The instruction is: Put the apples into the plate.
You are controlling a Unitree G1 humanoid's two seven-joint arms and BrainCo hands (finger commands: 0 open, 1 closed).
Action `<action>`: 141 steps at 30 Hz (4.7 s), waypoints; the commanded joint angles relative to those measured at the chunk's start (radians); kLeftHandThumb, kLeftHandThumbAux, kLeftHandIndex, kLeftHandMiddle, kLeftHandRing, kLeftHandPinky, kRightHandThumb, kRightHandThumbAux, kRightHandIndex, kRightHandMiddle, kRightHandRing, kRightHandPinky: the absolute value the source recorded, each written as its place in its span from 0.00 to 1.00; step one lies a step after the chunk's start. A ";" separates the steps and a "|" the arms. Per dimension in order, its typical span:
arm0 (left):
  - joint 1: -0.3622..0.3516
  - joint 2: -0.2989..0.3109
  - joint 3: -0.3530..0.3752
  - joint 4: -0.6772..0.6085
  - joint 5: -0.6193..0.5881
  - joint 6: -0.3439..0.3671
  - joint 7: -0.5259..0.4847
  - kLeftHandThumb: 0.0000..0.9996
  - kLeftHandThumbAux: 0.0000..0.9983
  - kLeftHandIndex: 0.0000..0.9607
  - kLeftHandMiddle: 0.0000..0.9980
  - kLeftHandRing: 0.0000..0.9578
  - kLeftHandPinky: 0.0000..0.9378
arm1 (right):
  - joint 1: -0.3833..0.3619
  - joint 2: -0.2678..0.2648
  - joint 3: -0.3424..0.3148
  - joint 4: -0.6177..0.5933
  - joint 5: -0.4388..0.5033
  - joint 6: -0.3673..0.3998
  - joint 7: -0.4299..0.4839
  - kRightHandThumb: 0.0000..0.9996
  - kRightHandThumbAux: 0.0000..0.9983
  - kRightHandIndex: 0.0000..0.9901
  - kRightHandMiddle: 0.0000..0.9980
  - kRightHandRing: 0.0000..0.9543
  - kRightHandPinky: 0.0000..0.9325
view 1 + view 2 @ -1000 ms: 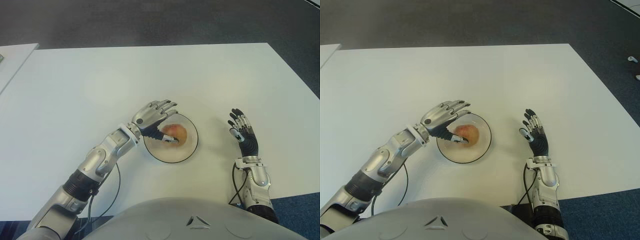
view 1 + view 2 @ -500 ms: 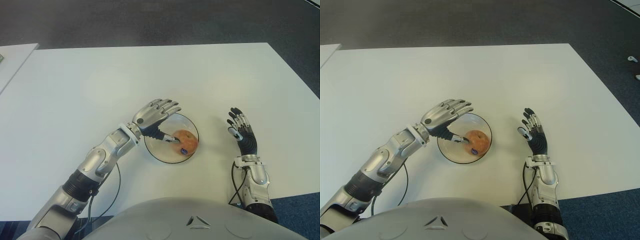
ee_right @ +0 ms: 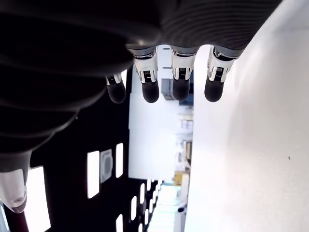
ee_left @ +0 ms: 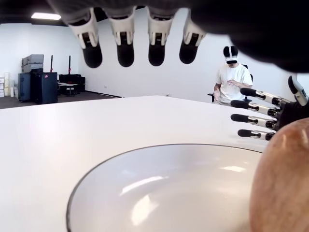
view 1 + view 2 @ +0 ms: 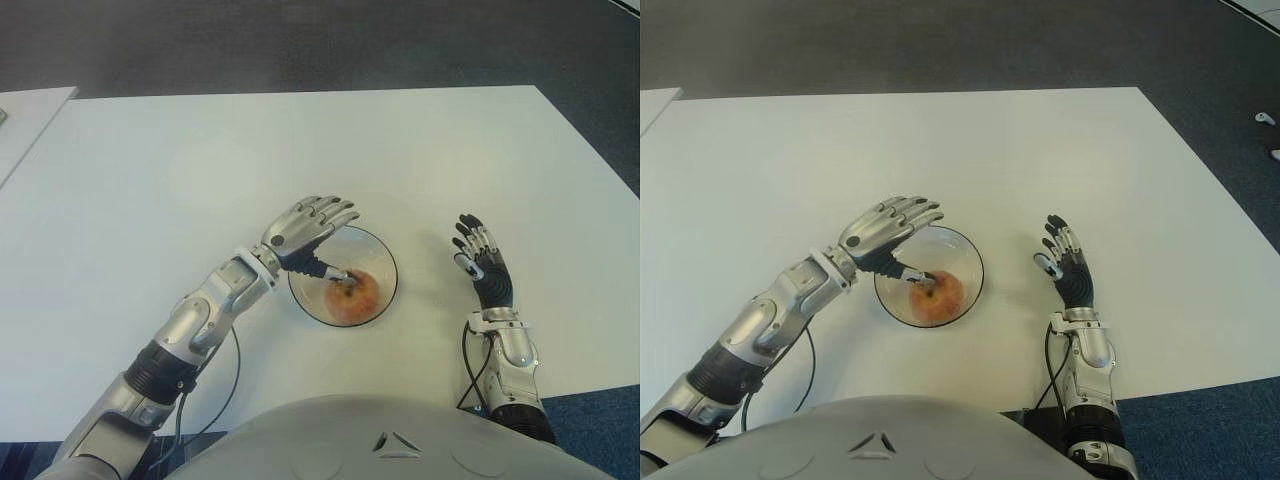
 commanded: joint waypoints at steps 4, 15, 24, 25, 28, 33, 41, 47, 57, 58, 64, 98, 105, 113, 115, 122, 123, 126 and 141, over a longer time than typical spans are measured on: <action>0.201 -0.224 0.201 0.036 -0.268 0.104 0.237 0.31 0.32 0.17 0.12 0.11 0.19 | 0.118 0.076 0.061 0.215 -0.049 0.112 -0.014 0.11 0.52 0.01 0.05 0.00 0.00; 0.452 -0.560 0.418 -0.053 -0.789 0.202 0.295 0.44 0.59 0.33 0.31 0.33 0.39 | 0.125 0.065 0.060 0.224 -0.039 0.102 0.000 0.12 0.53 0.02 0.05 0.01 0.00; 0.589 -0.554 0.509 -0.136 -0.920 0.201 0.241 0.38 0.68 0.28 0.29 0.31 0.33 | 0.126 0.044 0.060 0.211 -0.043 0.114 0.004 0.13 0.53 0.01 0.05 0.01 0.00; 0.596 -0.558 0.506 -0.125 -0.923 0.183 0.245 0.34 0.68 0.28 0.29 0.31 0.32 | 0.126 0.042 0.062 0.207 -0.045 0.115 0.003 0.13 0.53 0.01 0.04 0.01 0.00; 0.604 -0.569 0.493 -0.097 -0.925 0.143 0.252 0.28 0.66 0.27 0.27 0.30 0.33 | 0.126 0.039 0.065 0.197 -0.048 0.120 0.001 0.12 0.53 0.00 0.04 0.00 0.00; 0.623 -0.581 0.448 -0.016 -0.895 0.062 0.261 0.21 0.64 0.27 0.26 0.28 0.30 | 0.121 0.034 0.069 0.196 -0.053 0.125 -0.003 0.12 0.53 0.00 0.03 0.00 0.00; 0.624 -0.557 0.438 0.116 -0.899 -0.039 0.243 0.18 0.58 0.26 0.22 0.24 0.28 | 0.116 0.030 0.071 0.199 -0.049 0.130 -0.003 0.12 0.53 0.02 0.04 0.00 0.00; 0.622 -0.537 0.428 0.204 -0.892 -0.100 0.234 0.14 0.54 0.25 0.21 0.22 0.26 | 0.111 0.023 0.068 0.207 -0.051 0.129 -0.004 0.12 0.52 0.02 0.04 0.00 0.00; 0.602 -0.535 0.406 0.351 -0.878 -0.177 0.235 0.12 0.53 0.21 0.21 0.24 0.30 | 0.104 0.015 0.064 0.213 -0.047 0.128 0.001 0.12 0.51 0.03 0.04 0.00 0.00; 0.599 -0.535 0.402 0.362 -0.875 -0.192 0.236 0.12 0.54 0.21 0.21 0.24 0.30 | 0.103 0.014 0.064 0.214 -0.048 0.127 0.001 0.12 0.51 0.03 0.04 0.00 0.00; 0.585 -0.525 0.380 0.403 -0.862 -0.272 0.219 0.14 0.54 0.20 0.21 0.25 0.31 | 0.099 0.015 0.066 0.220 -0.049 0.117 0.003 0.12 0.50 0.04 0.05 0.00 0.00; 0.530 -0.476 0.399 0.536 -0.941 -0.378 0.151 0.19 0.56 0.24 0.24 0.28 0.35 | 0.119 0.060 0.103 0.181 -0.064 0.107 -0.038 0.11 0.53 0.03 0.06 0.02 0.04; 0.516 -0.477 0.409 0.574 -0.945 -0.441 0.157 0.22 0.58 0.26 0.27 0.31 0.37 | 0.122 0.064 0.106 0.176 -0.053 0.110 -0.027 0.12 0.54 0.02 0.06 0.04 0.04; 0.509 -0.471 0.411 0.590 -0.942 -0.467 0.160 0.22 0.58 0.24 0.28 0.33 0.37 | 0.123 0.072 0.105 0.176 -0.041 0.102 -0.017 0.13 0.54 0.03 0.07 0.04 0.04; 0.508 -0.468 0.412 0.593 -0.941 -0.468 0.161 0.22 0.58 0.23 0.27 0.32 0.36 | 0.124 0.075 0.105 0.176 -0.040 0.101 -0.016 0.13 0.54 0.03 0.07 0.04 0.04; 0.508 -0.462 0.414 0.595 -0.931 -0.467 0.167 0.20 0.55 0.18 0.23 0.27 0.33 | 0.127 0.079 0.107 0.172 -0.037 0.101 -0.016 0.14 0.54 0.04 0.08 0.04 0.04; 0.509 -0.461 0.414 0.594 -0.930 -0.464 0.167 0.20 0.55 0.18 0.22 0.27 0.32 | 0.128 0.079 0.108 0.172 -0.037 0.101 -0.016 0.14 0.54 0.04 0.08 0.04 0.04; 0.512 -0.459 0.413 0.588 -0.929 -0.454 0.166 0.19 0.54 0.15 0.20 0.25 0.31 | 0.128 0.081 0.108 0.171 -0.034 0.104 -0.016 0.15 0.54 0.04 0.08 0.04 0.04; 0.538 -0.463 0.410 0.542 -0.904 -0.384 0.194 0.17 0.58 0.06 0.12 0.16 0.19 | 0.132 0.079 0.099 0.174 -0.014 0.103 0.006 0.17 0.54 0.04 0.08 0.04 0.02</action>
